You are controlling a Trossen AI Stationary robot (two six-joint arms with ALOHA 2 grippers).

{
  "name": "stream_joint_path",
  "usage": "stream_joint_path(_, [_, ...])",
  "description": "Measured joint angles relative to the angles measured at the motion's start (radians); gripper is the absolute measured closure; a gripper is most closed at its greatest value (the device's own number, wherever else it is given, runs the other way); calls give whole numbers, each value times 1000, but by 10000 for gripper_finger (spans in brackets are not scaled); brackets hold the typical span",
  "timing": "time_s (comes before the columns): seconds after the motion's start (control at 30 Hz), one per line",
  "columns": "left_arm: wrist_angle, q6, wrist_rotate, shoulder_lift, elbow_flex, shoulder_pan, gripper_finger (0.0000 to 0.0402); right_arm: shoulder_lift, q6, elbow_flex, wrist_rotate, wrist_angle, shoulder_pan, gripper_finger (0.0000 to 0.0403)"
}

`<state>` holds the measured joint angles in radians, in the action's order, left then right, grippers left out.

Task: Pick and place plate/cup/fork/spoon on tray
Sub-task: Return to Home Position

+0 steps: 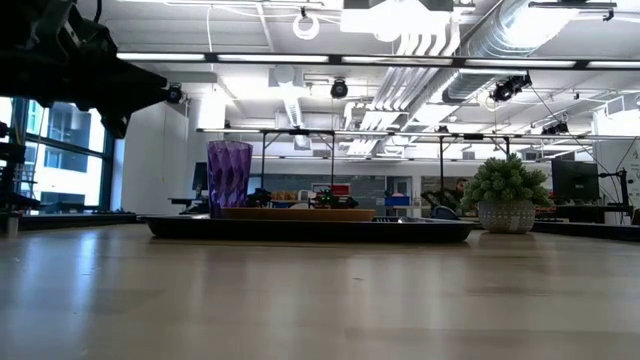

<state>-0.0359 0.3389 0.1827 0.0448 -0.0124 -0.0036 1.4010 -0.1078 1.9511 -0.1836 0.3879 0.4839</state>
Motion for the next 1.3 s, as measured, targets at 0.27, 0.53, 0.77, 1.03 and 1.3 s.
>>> stream_joint_path(0.27, [1, -105, -5, 3, 0, 0, 314, -144, 85, 0, -4, 192, 0, 336])
stream_joint_path(0.53, [1, -140, -6, 3, 0, 0, 314, -370, 149, -85, 2, 380, 0, 336])
stream_joint_path(0.77, [1, -141, -6, 4, 0, 0, 314, -663, -1, -485, 141, 193, 0, 336])
stream_joint_path(1.03, [1, -141, -6, 4, 0, 0, 314, -886, -131, -873, 207, 24, 0, 336])
stream_joint_path(1.3, [1, -141, -7, 4, 0, 0, 314, -944, -232, -1188, 161, -131, -25, 336])
